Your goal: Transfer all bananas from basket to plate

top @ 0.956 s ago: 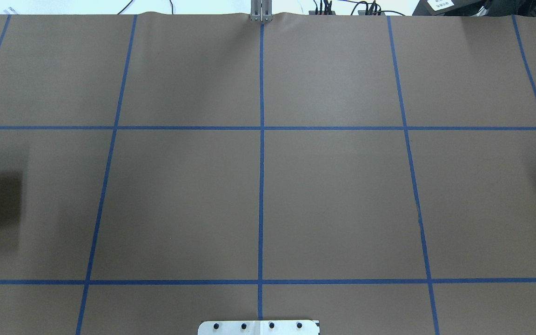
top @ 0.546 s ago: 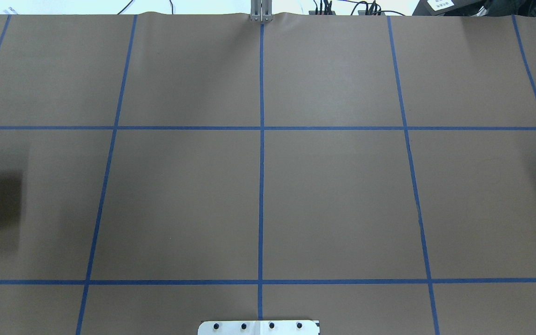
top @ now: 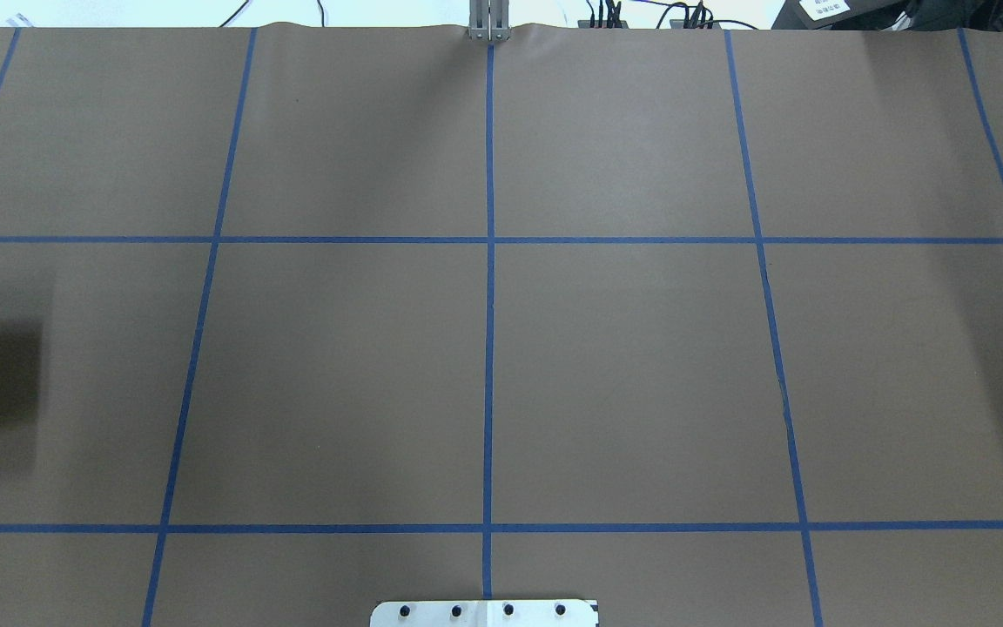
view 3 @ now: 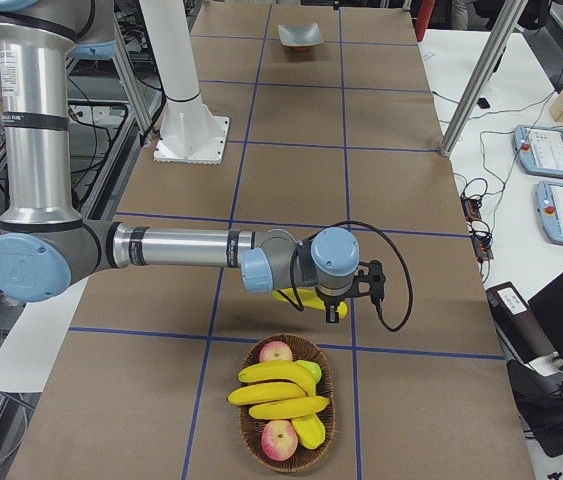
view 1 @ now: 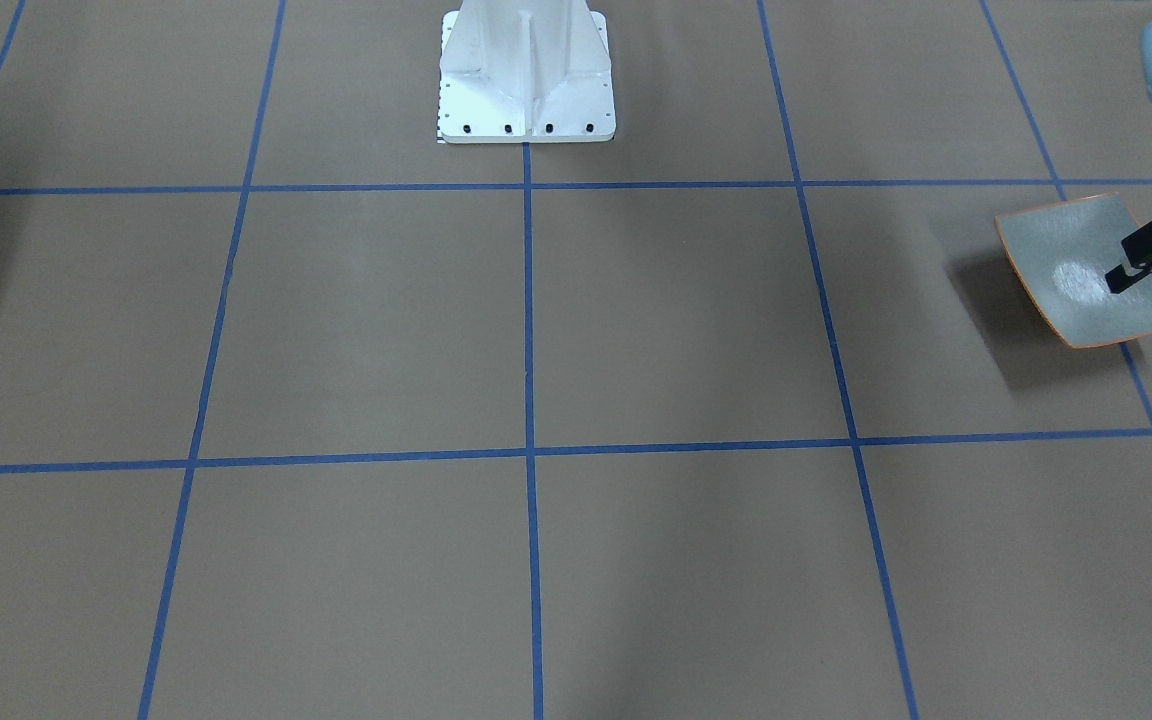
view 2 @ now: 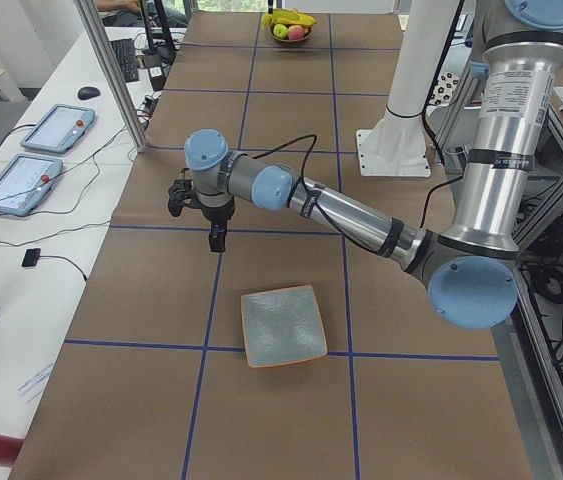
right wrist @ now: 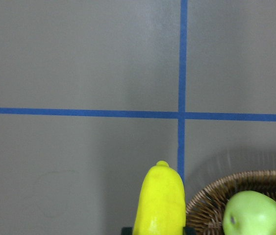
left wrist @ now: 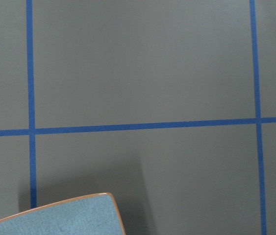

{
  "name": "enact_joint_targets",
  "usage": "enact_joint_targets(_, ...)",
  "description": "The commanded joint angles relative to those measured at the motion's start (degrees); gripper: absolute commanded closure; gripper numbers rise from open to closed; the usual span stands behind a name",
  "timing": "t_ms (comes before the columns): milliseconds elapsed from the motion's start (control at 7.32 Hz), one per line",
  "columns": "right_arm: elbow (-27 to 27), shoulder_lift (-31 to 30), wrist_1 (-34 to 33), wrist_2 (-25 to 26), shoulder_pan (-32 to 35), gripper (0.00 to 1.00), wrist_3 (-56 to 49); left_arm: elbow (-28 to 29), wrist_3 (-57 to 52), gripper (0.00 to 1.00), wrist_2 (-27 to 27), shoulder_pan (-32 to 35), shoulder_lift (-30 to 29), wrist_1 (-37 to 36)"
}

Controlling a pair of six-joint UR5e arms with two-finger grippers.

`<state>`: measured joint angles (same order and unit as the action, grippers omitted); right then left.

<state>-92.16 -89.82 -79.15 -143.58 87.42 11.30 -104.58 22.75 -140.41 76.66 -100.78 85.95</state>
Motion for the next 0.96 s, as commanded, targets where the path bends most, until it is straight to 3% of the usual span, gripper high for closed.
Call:
enact_joint_targets(0, -2.05, 5.42, 0.48, -1.44, -6.62, 1.00, 10.09, 1.21, 8.59, 0.01, -4.50, -5.18, -7.72, 0.18)
enact_joint_targets(273, -3.37, 14.98, 1.18, -0.22, -15.58, 1.00, 25.71, 3.31, 18.35, 0.02, -4.96, -13.18, -15.11, 4.01)
enact_joint_targets(546, -4.60, 22.72, 3.99, 4.69, -24.98, 1.00, 40.48, 7.87, 29.13, 0.02, -4.70, -17.93, -17.85, 19.78)
enact_joint_targets(819, -6.54, 26.97, 4.00, 9.26, -31.23, 1.00, 48.79, 13.40, 41.54, 0.02, -4.08, -22.07, -23.11, 32.56)
